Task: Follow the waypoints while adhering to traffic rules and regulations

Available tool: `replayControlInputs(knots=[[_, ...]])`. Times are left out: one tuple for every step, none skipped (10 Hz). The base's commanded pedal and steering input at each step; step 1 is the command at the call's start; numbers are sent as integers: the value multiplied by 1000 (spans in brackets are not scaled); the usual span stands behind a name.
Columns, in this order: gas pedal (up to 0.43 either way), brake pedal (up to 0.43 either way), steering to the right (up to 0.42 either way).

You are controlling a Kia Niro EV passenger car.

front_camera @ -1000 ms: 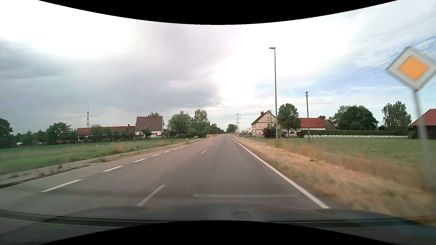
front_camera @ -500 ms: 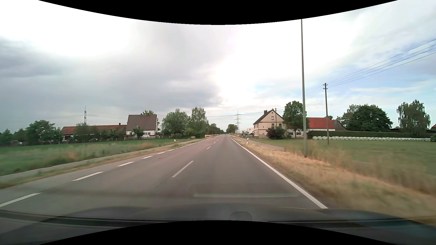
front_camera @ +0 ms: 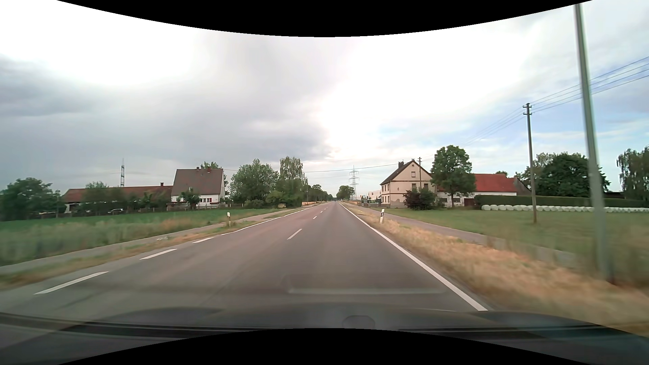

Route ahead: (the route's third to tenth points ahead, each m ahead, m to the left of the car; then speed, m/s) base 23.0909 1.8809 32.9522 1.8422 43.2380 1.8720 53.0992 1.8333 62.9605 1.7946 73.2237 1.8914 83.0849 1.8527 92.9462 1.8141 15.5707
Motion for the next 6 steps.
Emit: replayControlInputs(knots=[[169, 0, -1], [169, 0, -1], [169, 0, -1], [169, 0, -1], [169, 0, -1], [169, 0, -1]])
